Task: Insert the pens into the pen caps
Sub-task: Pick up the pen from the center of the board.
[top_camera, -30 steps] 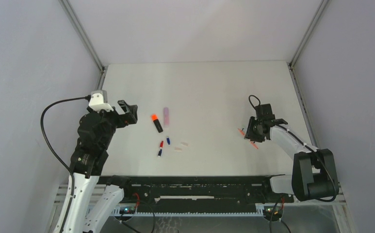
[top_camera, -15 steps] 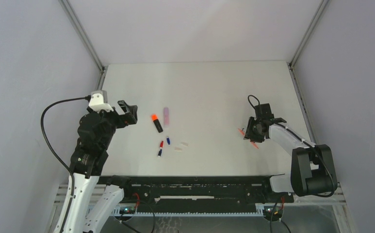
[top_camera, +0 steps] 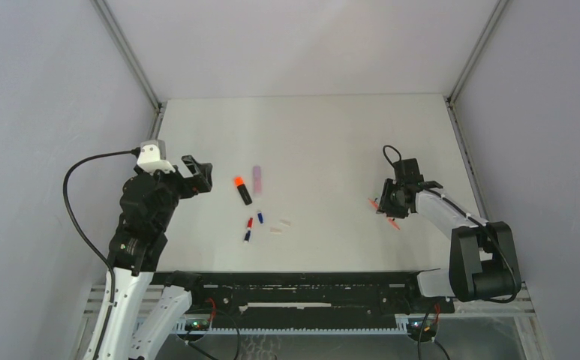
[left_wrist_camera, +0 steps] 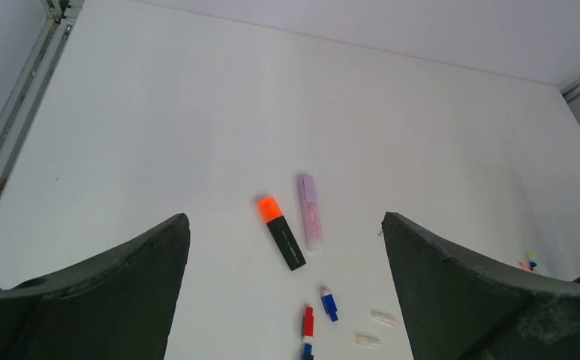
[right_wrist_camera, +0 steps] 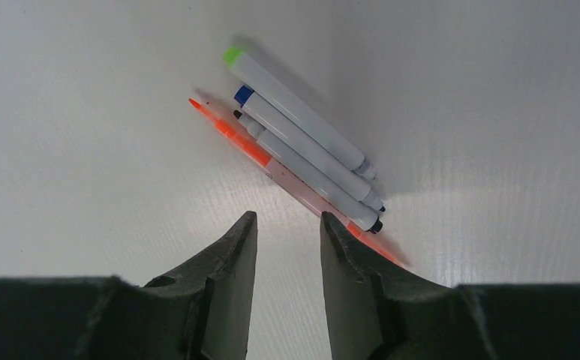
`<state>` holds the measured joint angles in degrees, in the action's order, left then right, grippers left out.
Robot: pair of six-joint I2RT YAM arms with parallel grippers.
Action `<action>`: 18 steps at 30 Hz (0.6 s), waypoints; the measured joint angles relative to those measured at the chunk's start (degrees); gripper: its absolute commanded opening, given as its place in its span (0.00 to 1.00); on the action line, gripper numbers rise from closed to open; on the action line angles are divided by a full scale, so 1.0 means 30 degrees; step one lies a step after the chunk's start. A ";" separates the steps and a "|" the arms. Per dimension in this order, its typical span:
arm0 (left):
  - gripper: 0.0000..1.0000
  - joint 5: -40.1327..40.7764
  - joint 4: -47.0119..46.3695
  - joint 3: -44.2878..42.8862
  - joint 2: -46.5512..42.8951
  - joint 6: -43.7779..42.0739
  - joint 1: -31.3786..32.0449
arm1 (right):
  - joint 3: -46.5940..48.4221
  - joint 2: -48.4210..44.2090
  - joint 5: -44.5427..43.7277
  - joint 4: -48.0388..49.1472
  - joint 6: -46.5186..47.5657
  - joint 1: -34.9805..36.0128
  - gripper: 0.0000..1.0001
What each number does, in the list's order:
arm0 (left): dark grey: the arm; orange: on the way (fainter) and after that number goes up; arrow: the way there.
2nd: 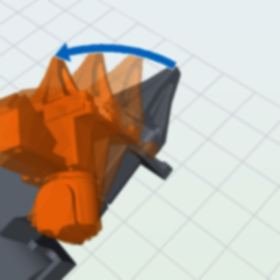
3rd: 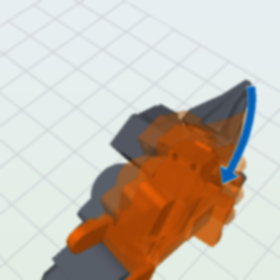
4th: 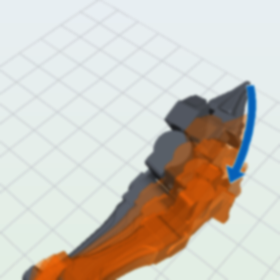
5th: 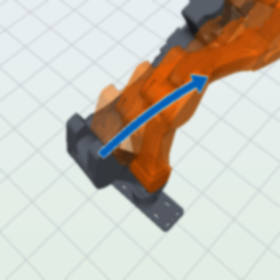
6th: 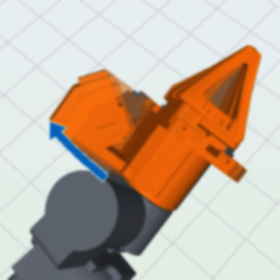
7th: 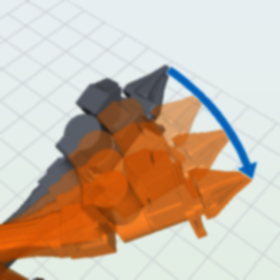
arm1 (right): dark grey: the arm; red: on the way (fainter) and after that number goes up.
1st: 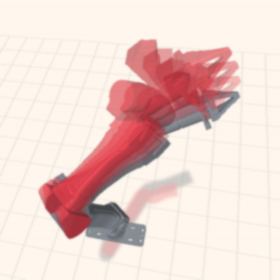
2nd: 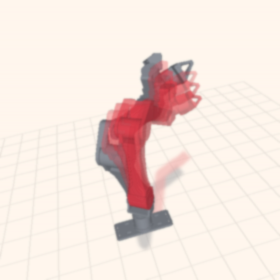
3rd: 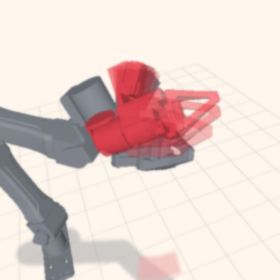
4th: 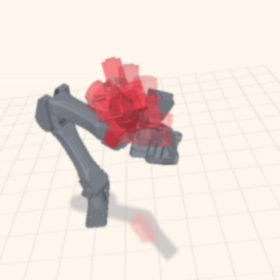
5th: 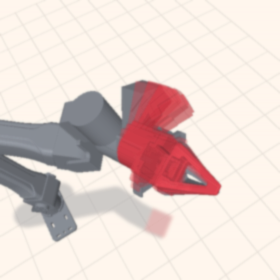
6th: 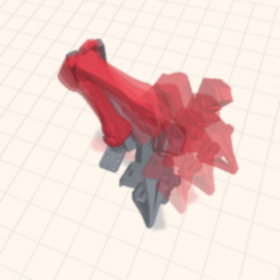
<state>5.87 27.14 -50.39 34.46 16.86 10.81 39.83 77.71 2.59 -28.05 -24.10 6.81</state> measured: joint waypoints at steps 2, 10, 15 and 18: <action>1.00 -0.0007 0.0007 0.0000 0.0000 0.0007 -0.0007 | 0.0036 0.0044 0.0000 0.0000 0.0044 0.0000 0.33; 1.00 -0.0015 0.0007 0.0000 0.0007 0.0007 -0.0044 | 0.0423 0.0743 -0.0058 0.0175 0.0124 -0.0015 0.33; 1.00 -0.0022 0.0007 0.0000 0.0015 0.0007 -0.0044 | 0.0590 0.0933 -0.0124 0.0211 0.0124 -0.0022 0.33; 1.00 -0.0029 0.0007 0.0000 0.0015 0.0007 -0.0080 | 0.0619 0.1005 -0.0124 0.0233 0.0124 -0.0029 0.33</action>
<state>5.78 27.16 -50.39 34.50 16.88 10.57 41.69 80.73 2.22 -27.35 -23.73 6.72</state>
